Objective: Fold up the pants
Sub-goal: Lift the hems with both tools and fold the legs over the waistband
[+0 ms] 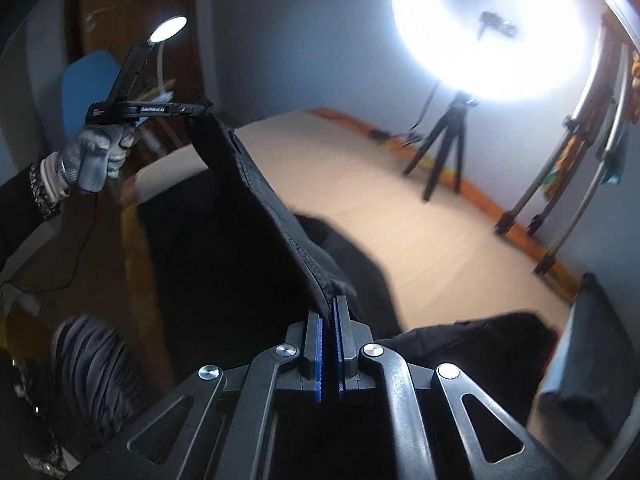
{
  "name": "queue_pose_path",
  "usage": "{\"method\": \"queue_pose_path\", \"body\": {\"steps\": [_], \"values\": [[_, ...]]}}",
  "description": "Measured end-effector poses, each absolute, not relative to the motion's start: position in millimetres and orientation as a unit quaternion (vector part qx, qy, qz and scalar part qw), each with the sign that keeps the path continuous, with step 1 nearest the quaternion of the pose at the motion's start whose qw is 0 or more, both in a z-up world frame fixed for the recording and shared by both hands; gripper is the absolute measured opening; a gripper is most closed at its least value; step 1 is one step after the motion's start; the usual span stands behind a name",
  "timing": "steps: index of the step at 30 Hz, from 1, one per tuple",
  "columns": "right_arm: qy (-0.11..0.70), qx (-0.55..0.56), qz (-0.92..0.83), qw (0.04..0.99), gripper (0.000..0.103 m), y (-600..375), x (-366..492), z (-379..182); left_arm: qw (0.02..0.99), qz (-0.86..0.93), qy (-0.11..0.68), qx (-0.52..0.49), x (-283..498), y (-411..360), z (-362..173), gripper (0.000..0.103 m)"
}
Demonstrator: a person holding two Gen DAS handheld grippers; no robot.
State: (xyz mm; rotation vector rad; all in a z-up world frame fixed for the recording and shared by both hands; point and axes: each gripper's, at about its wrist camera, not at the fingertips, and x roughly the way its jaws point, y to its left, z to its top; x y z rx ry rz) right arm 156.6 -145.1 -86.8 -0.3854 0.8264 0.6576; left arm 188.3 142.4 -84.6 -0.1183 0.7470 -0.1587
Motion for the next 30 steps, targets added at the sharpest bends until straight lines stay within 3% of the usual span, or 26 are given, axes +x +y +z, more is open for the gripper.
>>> {"method": "queue_pose_path", "body": {"steps": [9,12,15,25,30], "values": [[0.431,-0.214,0.324,0.814,0.002,-118.3,114.6,-143.2,0.899,-0.06,0.422,-0.104,131.5,163.7,-150.8,0.005],[0.443,-0.223,0.319,0.807,0.002,-114.1,108.7,-157.3,0.894,-0.058,0.432,-0.104,125.0,165.4,-158.5,0.011],[0.452,-0.229,0.311,0.804,0.002,-110.4,104.4,-166.1,0.891,-0.045,0.44,-0.104,113.3,175.2,-161.3,0.019],[0.465,-0.231,0.296,0.802,0.003,-103.7,101.1,-180.3,0.88,-0.033,0.439,-0.179,88.7,212.9,-166.8,0.02],[0.471,-0.227,0.298,0.799,0.005,-103.6,96.4,-184.5,0.898,-0.004,0.405,-0.169,76.3,217.5,-141.6,0.02]]}}
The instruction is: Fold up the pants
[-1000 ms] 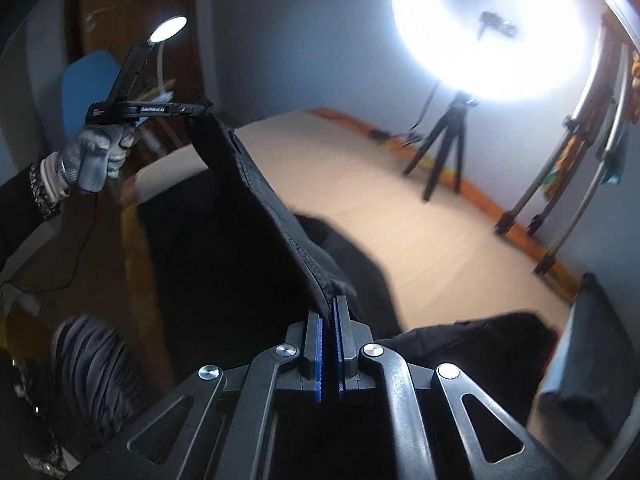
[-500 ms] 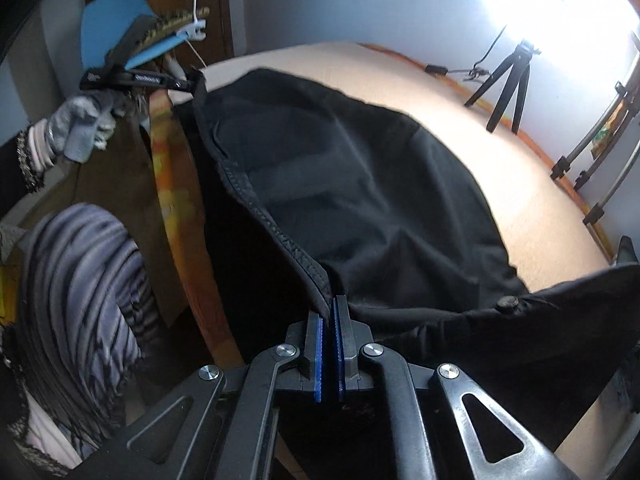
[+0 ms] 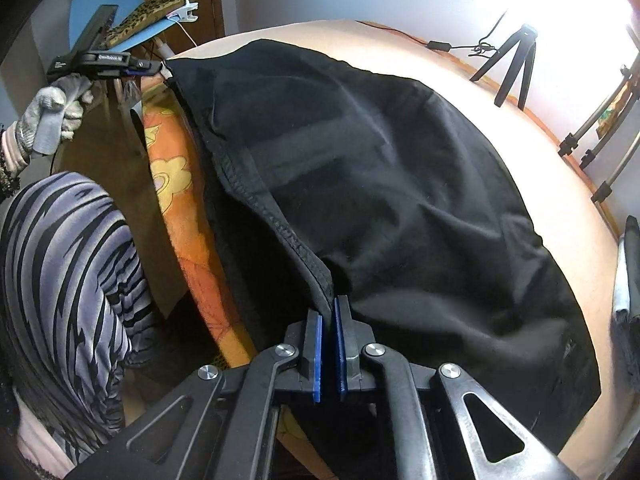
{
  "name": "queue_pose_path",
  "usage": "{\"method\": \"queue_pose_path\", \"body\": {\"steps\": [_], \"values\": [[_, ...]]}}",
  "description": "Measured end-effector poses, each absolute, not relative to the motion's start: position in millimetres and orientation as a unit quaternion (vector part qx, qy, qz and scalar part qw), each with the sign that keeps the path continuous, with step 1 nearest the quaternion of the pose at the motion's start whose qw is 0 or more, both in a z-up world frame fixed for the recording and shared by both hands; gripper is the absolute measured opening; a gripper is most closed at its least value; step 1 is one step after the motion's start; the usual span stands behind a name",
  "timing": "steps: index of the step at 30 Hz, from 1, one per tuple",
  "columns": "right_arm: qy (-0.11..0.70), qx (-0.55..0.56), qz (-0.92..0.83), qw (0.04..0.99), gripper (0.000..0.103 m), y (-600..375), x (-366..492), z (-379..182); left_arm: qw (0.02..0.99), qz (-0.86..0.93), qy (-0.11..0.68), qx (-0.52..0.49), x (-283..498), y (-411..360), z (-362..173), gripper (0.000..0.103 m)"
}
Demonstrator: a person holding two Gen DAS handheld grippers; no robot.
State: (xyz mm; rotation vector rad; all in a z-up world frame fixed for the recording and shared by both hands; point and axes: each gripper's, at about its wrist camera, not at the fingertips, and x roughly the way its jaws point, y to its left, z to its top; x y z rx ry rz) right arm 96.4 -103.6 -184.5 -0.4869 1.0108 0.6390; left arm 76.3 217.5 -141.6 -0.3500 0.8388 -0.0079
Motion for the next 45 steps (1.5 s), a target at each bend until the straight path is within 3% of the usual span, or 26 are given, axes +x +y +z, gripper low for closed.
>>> {"method": "queue_pose_path", "body": {"steps": [4,6,8,14,17,27,45], "values": [[0.475,-0.201,0.293,0.805,0.008,-109.6,97.8,-181.0,0.909,-0.023,0.399,-0.12,87.9,198.5,-128.4,0.02],[0.473,-0.185,0.287,0.812,0.026,-114.8,95.4,-176.4,0.907,-0.043,0.405,-0.107,97.5,185.1,-128.0,0.02],[0.461,-0.171,0.282,0.824,0.034,-123.2,88.2,-169.0,0.906,-0.065,0.41,-0.088,107.0,166.0,-129.2,0.02],[0.44,-0.072,0.206,0.871,0.042,-189.7,71.2,-144.7,0.897,-0.131,0.422,-0.012,123.4,101.1,-135.9,0.02],[0.431,-0.008,0.141,0.891,0.052,-240.3,69.1,-137.1,0.888,-0.156,0.432,0.015,127.0,76.8,-143.4,0.02],[0.473,0.12,-0.006,0.873,0.057,-365.6,79.7,-157.7,0.874,-0.17,0.452,0.058,125.8,51.1,-165.4,0.02],[0.492,0.238,0.042,0.836,0.054,-342.7,30.2,-176.5,0.875,-0.158,0.454,0.061,116.1,66.2,-162.6,0.02]]}}
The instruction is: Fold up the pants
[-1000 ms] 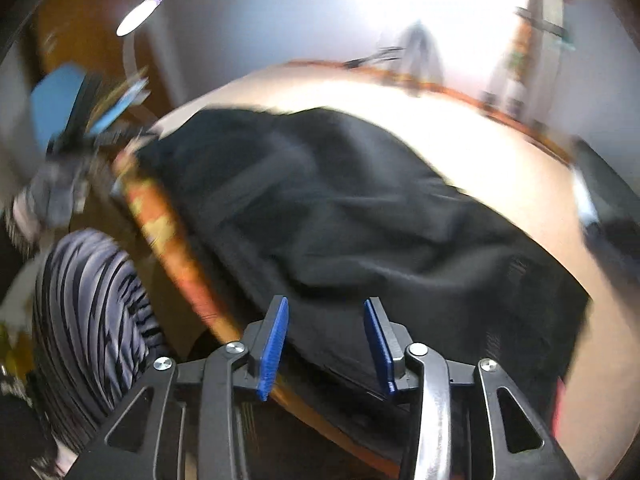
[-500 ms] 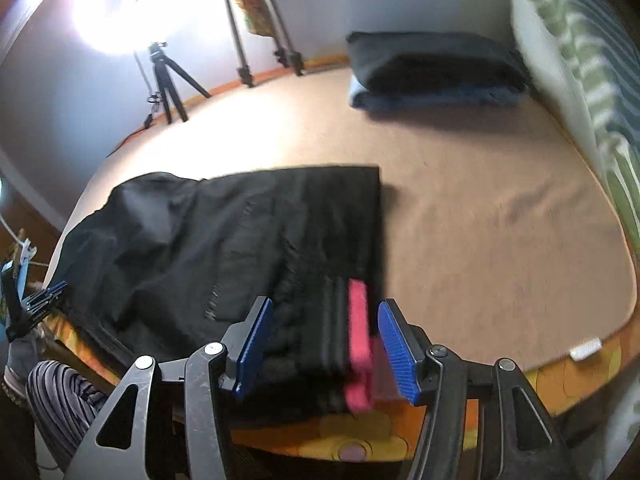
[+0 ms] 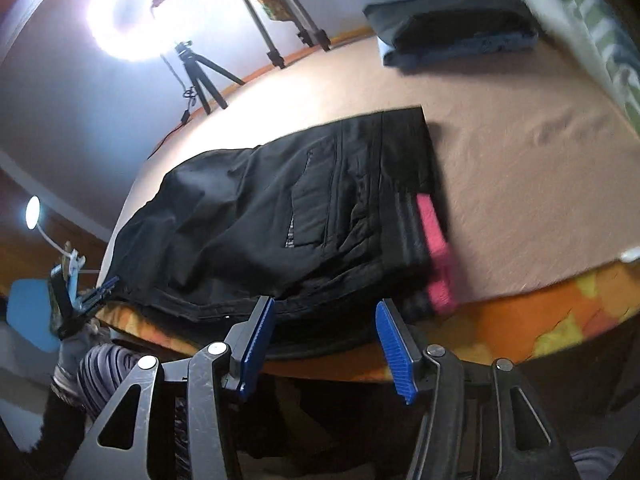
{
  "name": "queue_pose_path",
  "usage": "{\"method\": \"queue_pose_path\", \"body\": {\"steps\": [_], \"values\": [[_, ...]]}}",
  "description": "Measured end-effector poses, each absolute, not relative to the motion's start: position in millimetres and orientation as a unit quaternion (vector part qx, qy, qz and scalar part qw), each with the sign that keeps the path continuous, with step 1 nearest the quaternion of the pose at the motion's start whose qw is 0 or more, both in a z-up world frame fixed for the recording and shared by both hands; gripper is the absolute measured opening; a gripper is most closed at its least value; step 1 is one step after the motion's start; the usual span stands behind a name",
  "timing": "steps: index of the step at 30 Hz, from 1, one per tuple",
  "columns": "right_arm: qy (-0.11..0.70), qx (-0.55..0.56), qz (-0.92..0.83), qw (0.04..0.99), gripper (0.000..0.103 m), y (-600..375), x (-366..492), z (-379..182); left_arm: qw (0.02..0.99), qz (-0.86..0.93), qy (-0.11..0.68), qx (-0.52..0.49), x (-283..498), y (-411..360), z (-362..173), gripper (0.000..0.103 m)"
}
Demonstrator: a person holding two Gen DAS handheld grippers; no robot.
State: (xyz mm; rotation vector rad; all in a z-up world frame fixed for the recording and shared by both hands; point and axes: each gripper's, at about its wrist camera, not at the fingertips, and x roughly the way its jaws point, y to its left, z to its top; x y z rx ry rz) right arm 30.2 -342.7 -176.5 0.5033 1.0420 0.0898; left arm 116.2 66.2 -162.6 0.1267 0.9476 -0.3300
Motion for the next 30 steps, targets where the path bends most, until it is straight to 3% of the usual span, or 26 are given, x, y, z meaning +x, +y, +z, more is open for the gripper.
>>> {"method": "queue_pose_path", "body": {"steps": [6,11,13,15,20,28,30], "values": [[0.482,0.344,0.053,0.804,0.05,-351.5,31.3,-197.0,0.876,-0.158,0.452,0.06,112.4,70.2,-162.9,0.02],[0.482,0.365,0.029,0.796,0.047,-352.1,41.4,-206.9,0.878,-0.155,0.449,0.053,109.8,77.3,-162.6,0.02],[0.479,0.377,0.027,0.792,0.037,-350.6,44.8,-209.7,0.879,-0.153,0.45,0.048,109.8,80.7,-163.0,0.02],[0.479,0.371,0.023,0.795,0.017,-346.0,44.7,-209.5,0.878,-0.151,0.451,0.044,111.0,84.5,-164.1,0.02],[0.454,0.357,0.032,0.816,0.001,-344.9,23.6,-188.2,0.881,-0.133,0.454,0.032,115.2,99.5,-164.9,0.02],[0.492,0.305,0.016,0.816,0.001,-344.3,18.9,-205.8,0.894,-0.109,0.435,0.025,121.0,117.5,-148.4,0.02],[0.511,0.255,0.012,0.821,0.009,-336.3,21.1,-198.0,0.896,-0.106,0.431,0.023,122.3,119.4,-144.6,0.02]]}}
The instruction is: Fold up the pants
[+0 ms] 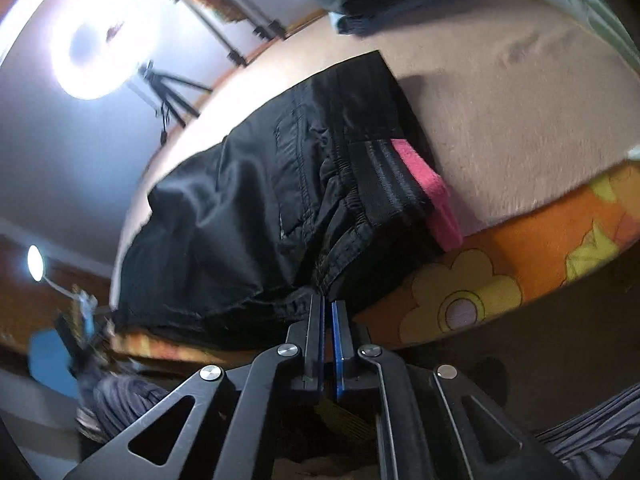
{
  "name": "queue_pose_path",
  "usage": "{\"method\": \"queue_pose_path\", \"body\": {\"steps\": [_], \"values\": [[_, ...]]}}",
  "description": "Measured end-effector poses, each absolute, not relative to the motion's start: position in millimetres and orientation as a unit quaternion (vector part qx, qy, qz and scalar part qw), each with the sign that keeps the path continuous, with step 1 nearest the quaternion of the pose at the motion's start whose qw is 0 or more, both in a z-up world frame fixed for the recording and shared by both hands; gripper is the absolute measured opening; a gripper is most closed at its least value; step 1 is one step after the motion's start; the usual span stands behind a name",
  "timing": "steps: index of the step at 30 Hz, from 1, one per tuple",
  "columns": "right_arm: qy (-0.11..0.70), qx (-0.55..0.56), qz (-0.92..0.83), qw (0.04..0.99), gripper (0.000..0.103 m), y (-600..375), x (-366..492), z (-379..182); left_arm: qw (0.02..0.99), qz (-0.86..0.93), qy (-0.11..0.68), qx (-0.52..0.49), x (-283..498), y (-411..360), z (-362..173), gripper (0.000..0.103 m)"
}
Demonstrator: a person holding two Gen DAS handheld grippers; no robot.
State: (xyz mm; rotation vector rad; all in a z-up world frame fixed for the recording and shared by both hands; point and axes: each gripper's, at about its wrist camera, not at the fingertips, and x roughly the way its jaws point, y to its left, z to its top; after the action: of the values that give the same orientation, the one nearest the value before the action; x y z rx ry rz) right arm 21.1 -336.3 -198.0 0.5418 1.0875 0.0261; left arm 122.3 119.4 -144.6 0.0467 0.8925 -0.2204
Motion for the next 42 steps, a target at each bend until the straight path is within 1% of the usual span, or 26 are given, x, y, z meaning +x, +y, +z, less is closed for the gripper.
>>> {"method": "queue_pose_path", "body": {"steps": [1,2,3,4,5,6,10,12,16,19,22,23,24,29,32,34,35,36,39,41,42], "values": [[0.513,0.238,0.011,0.825,0.012,-335.1,20.4,-193.0,0.897,-0.104,0.43,0.024,123.9,120.8,-144.4,0.02],[0.509,0.222,0.017,0.832,0.023,-332.7,19.7,-184.1,0.897,-0.101,0.43,0.026,126.4,121.6,-144.2,0.02],[0.503,0.206,0.026,0.839,0.03,-330.2,19.8,-173.3,0.897,-0.099,0.43,0.026,127.7,122.0,-144.3,0.02],[0.498,0.194,0.035,0.844,0.031,-327.9,20.9,-164.8,0.897,-0.098,0.431,0.026,130.3,122.1,-144.6,0.02],[0.49,0.177,0.049,0.852,0.034,-324.2,25.0,-153.3,0.897,-0.097,0.431,0.026,133.3,122.1,-145.3,0.02],[0.482,0.161,0.061,0.859,0.039,-320.2,31.4,-142.1,0.896,-0.097,0.433,0.026,136.5,121.8,-146.2,0.02],[0.46,0.114,0.097,0.875,0.041,-303.5,70.3,-110.0,0.89,-0.095,0.446,0.034,145.1,118.7,-154.0,0.02],[0.451,0.094,0.123,0.879,0.047,-293.0,100.0,-99.3,0.885,-0.091,0.455,0.035,148.1,121.0,-160.4,0.02],[0.455,0.047,0.16,0.875,0.051,-266.9,157.3,-96.5,0.88,-0.077,0.468,0.029,147.8,132.4,-170.6,0.02],[0.475,0.044,0.194,0.857,0.054,-250.3,205.0,-104.6,0.881,-0.069,0.467,0.011,140.9,143.8,-169.9,0.023],[0.49,0.032,0.225,0.841,0.059,-232.8,247.3,-119.5,0.883,-0.067,0.465,0.02,131.6,148.0,-169.4,0.023],[0.499,0.024,0.237,0.833,0.064,-225.4,262.1,-128.1,0.882,-0.068,0.466,0.024,129.4,147.9,-168.6,0.023],[0.503,0.016,0.242,0.829,0.066,-220.5,271.3,-135.1,0.881,-0.069,0.468,0.025,130.2,148.1,-168.3,0.023],[0.546,0.024,0.268,0.794,0.068,-201.5,325.3,-181.9,0.875,-0.064,0.478,0.032,132.1,147.0,-166.5,0.023],[0.561,0.036,0.279,0.779,0.068,-198.6,336.0,-201.4,0.875,-0.062,0.479,0.034,132.7,146.7,-166.2,0.023],[0.552,0.041,0.29,0.78,0.066,-199.0,333.7,-202.7,0.876,-0.061,0.478,0.03,133.0,147.4,-166.3,0.023],[0.553,0.049,0.304,0.774,0.045,-198.0,331.0,-202.3,0.876,-0.06,0.477,0.029,133.2,147.8,-166.5,0.023],[0.552,0.048,0.304,0.775,0.026,-197.5,326.5,-200.3,0.876,-0.059,0.477,0.028,135.3,146.4,-166.6,0.023],[0.514,0.019,0.298,0.804,0.013,-196.7,302.5,-181.3,0.877,-0.057,0.475,0.027,136.3,145.6,-167.2,0.023],[0.471,-0.025,0.284,0.835,0.01,-187.8,283.7,-165.0,0.878,-0.056,0.475,0.026,135.7,145.8,-167.5,0.023],[0.433,-0.07,0.276,0.856,0.009,-179.7,263.1,-153.9,0.878,-0.056,0.474,0.026,134.5,147.3,-167.4,0.023]]}}
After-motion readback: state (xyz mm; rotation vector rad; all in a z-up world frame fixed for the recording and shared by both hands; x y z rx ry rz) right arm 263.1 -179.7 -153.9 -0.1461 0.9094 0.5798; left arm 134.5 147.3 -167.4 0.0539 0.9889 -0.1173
